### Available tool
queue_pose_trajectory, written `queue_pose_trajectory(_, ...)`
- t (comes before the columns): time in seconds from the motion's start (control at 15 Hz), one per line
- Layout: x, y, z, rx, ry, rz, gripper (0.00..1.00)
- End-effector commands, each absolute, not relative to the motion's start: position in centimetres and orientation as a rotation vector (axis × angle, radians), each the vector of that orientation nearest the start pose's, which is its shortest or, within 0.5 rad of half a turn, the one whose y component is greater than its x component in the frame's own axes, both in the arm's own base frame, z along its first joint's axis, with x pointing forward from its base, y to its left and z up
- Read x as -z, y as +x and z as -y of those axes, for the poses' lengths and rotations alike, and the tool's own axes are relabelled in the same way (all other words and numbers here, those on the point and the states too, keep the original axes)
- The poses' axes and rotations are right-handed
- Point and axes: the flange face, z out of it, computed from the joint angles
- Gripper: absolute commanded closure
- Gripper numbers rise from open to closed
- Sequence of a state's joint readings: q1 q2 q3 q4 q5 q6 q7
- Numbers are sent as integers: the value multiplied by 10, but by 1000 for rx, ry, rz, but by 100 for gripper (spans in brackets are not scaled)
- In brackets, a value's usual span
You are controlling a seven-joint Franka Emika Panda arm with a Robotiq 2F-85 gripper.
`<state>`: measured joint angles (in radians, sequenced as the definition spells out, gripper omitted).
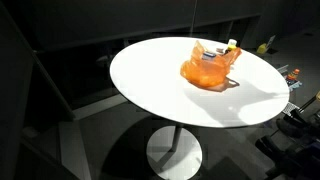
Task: Put the white bottle into the carrier bag
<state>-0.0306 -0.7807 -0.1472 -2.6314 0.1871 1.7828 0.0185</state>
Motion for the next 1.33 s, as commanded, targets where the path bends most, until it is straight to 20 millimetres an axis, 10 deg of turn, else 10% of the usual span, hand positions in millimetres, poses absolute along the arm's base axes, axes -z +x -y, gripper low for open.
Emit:
queue_pose_trajectory(0.0,-477,307,41,-85,-2838,-280,0)
queue_pose_trajectory(0.53,-501,324,32,-102,-2921,-284,0)
queue_pose_trajectory(1.27,-541,415,65,-78,-3031,-504,0)
